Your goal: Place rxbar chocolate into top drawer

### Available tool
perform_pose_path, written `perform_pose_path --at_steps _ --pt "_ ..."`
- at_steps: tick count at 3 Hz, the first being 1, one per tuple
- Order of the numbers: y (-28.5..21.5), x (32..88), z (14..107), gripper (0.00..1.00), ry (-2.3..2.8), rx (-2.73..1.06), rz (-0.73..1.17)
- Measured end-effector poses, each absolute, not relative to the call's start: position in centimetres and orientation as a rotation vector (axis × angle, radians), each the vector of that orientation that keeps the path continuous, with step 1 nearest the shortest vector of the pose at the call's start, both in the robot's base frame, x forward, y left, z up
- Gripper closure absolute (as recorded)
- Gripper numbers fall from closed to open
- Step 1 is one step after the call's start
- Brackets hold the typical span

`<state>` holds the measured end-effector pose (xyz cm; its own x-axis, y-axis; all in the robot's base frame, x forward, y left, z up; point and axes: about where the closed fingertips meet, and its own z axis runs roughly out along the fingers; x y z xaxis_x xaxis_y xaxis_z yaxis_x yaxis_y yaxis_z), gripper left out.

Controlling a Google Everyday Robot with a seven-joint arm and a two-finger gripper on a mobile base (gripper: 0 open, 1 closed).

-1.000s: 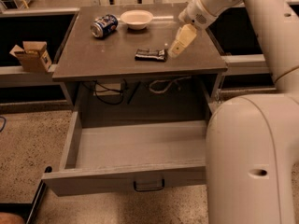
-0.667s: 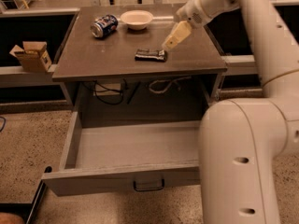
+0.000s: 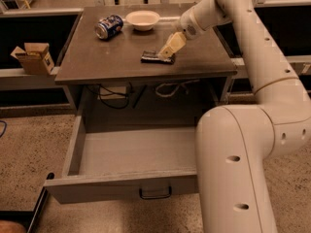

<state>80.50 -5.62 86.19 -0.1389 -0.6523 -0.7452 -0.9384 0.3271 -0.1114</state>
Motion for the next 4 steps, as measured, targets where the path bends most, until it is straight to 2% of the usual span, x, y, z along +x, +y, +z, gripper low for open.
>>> perform_pose_path --at_steps 2,3,4 --pt "-5.4 80.7 81.5 0.47 1.931 -1.425 0.523" --pt "-5.6 80.3 82.2 0.78 1.923 -1.429 0.534" --pt "-5.6 80.3 82.3 0.99 1.922 -1.429 0.534"
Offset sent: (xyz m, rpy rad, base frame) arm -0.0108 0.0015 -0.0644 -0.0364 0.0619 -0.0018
